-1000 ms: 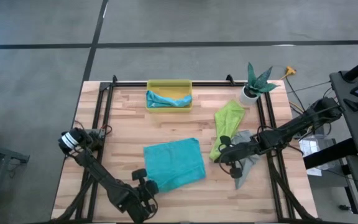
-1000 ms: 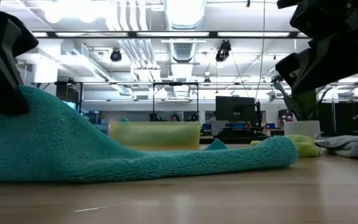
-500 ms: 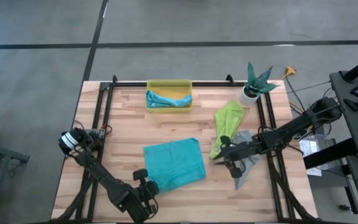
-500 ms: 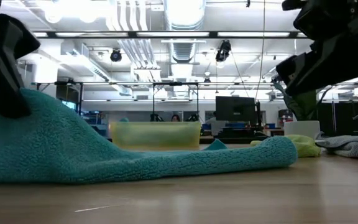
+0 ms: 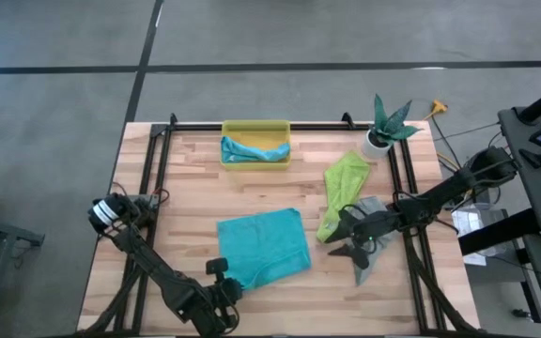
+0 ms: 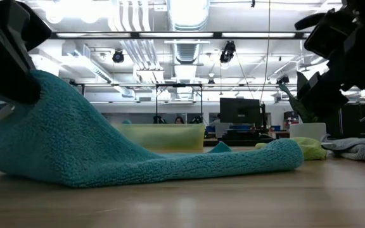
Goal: Roll microfiber towels into tight, uniform cylinder then place into a basket
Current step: Roll the light blue towel
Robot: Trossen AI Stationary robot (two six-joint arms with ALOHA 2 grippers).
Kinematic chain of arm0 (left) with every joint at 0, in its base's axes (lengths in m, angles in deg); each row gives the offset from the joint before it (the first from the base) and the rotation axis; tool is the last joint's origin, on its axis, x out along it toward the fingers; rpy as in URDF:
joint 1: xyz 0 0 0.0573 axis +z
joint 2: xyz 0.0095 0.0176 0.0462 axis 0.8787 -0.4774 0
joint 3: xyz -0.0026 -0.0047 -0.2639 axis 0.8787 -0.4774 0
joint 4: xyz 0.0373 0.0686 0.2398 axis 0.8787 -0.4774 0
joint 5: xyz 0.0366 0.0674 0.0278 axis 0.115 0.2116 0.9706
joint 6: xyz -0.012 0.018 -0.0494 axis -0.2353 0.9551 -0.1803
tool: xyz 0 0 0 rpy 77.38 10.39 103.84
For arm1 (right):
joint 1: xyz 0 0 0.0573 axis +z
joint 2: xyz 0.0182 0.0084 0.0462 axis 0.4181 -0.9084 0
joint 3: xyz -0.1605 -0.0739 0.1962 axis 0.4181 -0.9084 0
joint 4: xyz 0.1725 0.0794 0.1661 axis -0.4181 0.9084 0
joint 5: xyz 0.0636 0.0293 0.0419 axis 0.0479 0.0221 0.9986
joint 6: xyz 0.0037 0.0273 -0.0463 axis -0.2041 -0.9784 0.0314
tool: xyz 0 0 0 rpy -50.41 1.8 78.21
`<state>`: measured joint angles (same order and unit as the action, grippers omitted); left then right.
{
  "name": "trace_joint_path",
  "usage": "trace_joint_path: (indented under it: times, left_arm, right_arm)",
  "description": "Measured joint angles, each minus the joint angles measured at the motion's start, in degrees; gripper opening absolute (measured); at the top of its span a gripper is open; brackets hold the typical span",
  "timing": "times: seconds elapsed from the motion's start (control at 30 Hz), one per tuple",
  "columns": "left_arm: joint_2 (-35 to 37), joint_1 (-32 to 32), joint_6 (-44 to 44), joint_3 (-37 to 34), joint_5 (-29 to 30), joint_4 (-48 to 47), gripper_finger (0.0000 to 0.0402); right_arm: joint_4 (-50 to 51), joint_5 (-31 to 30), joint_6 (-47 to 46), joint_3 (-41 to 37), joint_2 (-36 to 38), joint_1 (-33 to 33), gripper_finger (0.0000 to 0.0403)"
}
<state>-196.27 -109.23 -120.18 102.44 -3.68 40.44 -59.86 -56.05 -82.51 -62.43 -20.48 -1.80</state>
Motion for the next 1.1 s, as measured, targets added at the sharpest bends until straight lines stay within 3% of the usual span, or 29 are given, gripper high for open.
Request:
trace_joint_path:
  times: [0.13,0.4,0.57,0.83,1.1]
  left_arm:
    - [0.0,0.0,0.0,0.0,0.0,0.0,0.0]
    - [0.0,0.0,-0.2,-0.1,0.0,-0.1,0.0]
    - [0.0,-0.1,-0.2,-0.1,-0.3,0.0,0.0]
    - [0.0,-0.1,-0.1,-0.5,-0.3,0.0,0.0]
    - [0.0,-0.1,-0.2,-1.0,-0.3,0.5,0.0]
  right_arm:
    - [0.0,0.0,0.4,0.8,-3.3,0.3,0.0195]
    - [2.2,0.4,5.3,13.1,-22.6,0.6,0.0191]
    - [6.4,5.2,2.5,18.9,-29.2,0.4,0.0191]
    - [6.5,9.0,1.6,21.3,-27.5,0.3,0.0192]
    - [6.4,8.8,1.6,21.3,-27.0,-0.3,0.0192]
